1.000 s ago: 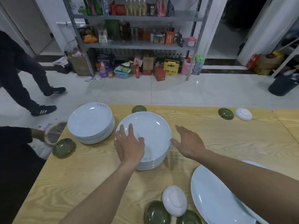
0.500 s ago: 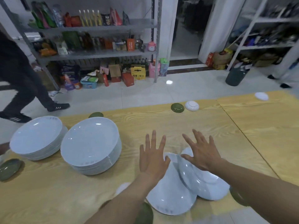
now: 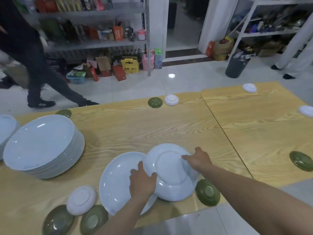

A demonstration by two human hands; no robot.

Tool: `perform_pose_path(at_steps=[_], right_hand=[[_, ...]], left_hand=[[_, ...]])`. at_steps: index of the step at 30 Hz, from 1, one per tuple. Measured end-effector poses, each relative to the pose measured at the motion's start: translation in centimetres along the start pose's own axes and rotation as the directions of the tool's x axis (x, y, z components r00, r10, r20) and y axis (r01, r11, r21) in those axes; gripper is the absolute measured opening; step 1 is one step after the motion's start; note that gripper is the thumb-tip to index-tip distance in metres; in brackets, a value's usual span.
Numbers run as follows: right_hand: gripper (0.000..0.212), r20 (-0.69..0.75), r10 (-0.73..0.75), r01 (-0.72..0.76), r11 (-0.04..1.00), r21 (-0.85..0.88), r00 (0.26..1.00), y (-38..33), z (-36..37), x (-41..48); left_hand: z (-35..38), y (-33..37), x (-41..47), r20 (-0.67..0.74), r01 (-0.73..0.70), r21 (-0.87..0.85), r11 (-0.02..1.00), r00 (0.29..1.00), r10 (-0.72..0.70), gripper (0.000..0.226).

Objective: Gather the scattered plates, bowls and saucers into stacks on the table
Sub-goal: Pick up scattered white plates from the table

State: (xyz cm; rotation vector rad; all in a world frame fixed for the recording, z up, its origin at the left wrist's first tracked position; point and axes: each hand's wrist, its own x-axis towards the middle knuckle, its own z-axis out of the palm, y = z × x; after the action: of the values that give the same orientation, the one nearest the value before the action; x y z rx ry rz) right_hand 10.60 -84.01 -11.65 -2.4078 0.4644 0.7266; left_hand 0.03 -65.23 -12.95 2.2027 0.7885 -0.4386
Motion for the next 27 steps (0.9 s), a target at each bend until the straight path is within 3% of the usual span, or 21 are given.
perform_pose_path(at_steps=[3, 8, 17, 21, 27], right_hand=[[0.071, 0.086, 0.14, -0.155, 0.966, 0.208, 0.986, 0.9, 0.2, 1.5], [0.074, 0.157, 0.161, -0.202, 0.935, 0.293, 0.974, 1.8, 0.5, 2.8], [0.074, 0.251, 0.161, -0.265, 0.841, 0.471, 0.955, 0.7, 0.4, 3.0], [0.056, 0.288, 0.131, -0.269, 0.812, 0.517, 0.949, -0.3, -0.3, 2.8], [0.062, 0.285, 0.153, -0.284, 0.816, 0.504, 0.946, -0.4, 0.6, 2.9]], left_hand=[[0.5, 0.5, 1.0, 0.065, 0.179, -0.25, 0.952, 0.984, -0.168, 0.076], [1.3, 1.2, 1.6, 0.055, 0.225, -0.338, 0.914, 0.974, -0.219, 0.071], [1.1, 2.0, 1.5, 0.03, 0.236, -0.343, 0.909, 0.97, -0.24, 0.077], [0.1, 2.0, 1.8, 0.008, 0.209, -0.355, 0.911, 0.975, -0.221, 0.068], [0.0, 1.2, 1.9, 0.03, 0.22, -0.392, 0.893, 0.974, -0.226, 0.058]])
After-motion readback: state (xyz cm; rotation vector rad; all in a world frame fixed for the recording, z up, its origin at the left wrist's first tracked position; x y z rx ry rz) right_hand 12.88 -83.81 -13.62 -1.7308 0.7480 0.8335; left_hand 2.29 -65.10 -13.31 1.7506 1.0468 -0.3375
